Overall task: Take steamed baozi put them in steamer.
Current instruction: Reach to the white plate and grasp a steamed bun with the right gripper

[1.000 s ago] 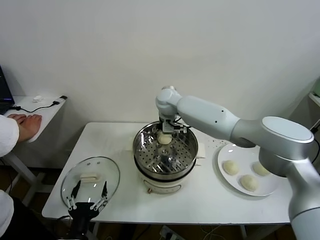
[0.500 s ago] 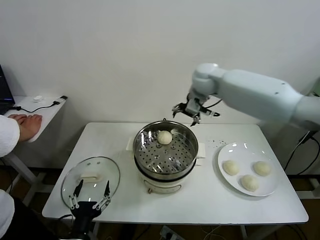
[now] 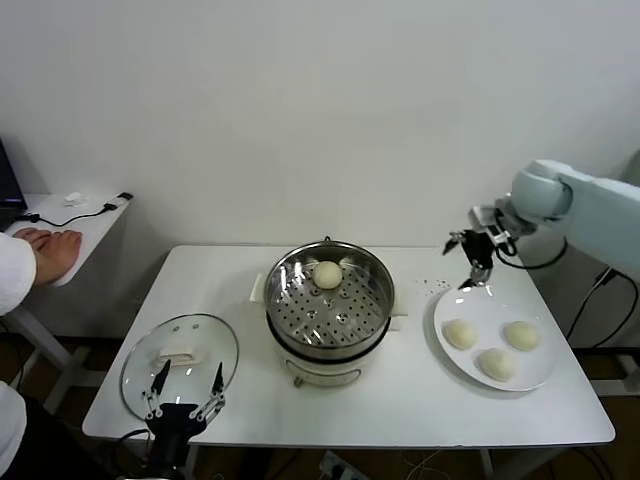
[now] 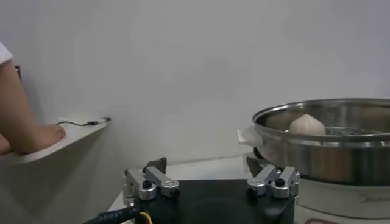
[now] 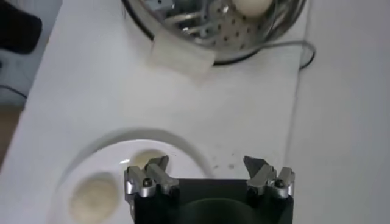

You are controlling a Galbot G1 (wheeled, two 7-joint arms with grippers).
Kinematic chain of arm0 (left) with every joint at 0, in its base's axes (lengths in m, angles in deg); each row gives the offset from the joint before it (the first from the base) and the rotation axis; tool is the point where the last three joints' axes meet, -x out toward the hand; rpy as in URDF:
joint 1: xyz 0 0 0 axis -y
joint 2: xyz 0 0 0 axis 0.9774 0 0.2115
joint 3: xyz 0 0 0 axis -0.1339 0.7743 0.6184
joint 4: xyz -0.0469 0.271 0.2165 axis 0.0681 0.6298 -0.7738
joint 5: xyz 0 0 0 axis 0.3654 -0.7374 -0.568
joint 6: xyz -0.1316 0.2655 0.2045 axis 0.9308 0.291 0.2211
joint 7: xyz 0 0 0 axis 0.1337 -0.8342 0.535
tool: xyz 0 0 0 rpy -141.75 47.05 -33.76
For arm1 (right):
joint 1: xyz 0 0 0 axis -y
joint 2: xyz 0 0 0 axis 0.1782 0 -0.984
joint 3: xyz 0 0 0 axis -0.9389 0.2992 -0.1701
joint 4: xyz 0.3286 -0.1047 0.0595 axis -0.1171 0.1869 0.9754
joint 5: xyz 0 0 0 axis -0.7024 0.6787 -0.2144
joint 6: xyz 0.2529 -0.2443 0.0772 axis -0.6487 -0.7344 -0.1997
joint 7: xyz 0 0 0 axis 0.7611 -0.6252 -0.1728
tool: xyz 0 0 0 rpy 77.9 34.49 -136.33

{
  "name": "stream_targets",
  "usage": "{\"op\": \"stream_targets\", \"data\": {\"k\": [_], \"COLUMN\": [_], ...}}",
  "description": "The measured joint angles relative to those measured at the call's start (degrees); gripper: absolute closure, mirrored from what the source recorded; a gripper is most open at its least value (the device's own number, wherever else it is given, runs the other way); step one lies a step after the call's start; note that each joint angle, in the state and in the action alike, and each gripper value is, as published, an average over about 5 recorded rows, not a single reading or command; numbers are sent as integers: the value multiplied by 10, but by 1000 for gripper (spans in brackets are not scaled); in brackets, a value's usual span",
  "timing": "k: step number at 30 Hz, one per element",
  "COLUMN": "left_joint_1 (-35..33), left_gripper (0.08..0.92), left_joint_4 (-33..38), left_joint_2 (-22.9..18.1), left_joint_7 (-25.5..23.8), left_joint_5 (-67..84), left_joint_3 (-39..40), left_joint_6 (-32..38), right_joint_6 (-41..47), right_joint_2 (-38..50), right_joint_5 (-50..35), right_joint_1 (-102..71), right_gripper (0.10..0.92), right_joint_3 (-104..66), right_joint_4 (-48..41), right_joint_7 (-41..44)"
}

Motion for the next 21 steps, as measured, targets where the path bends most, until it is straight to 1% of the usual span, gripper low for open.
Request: {"op": "stream_targets", "data": {"k": [5,11,21], "left_joint_1": [0,1,5], "left_gripper": [177,177,177], "left_joint_4": [-5,-12,-19], "left_joint_2": [0,0,0], "left_joint_7": [2,3,2], "left_joint_5": [-2,-3,-4], "left_joint_3": [-1,-4,-5], "left_joint_6": [0,0,1], "right_joint_6": [5,3,0], "right_joint_2": [-3,-28,-77], "right_joint_5": [40,80,112], "right_joint_1": [-80,-148,-207], "right_gripper": [203,203,203], "right_joint_3": [-56,-104,-151], "right_joint_4": [-39,-87,-149], "right_joint_7": [7,10,13]}}
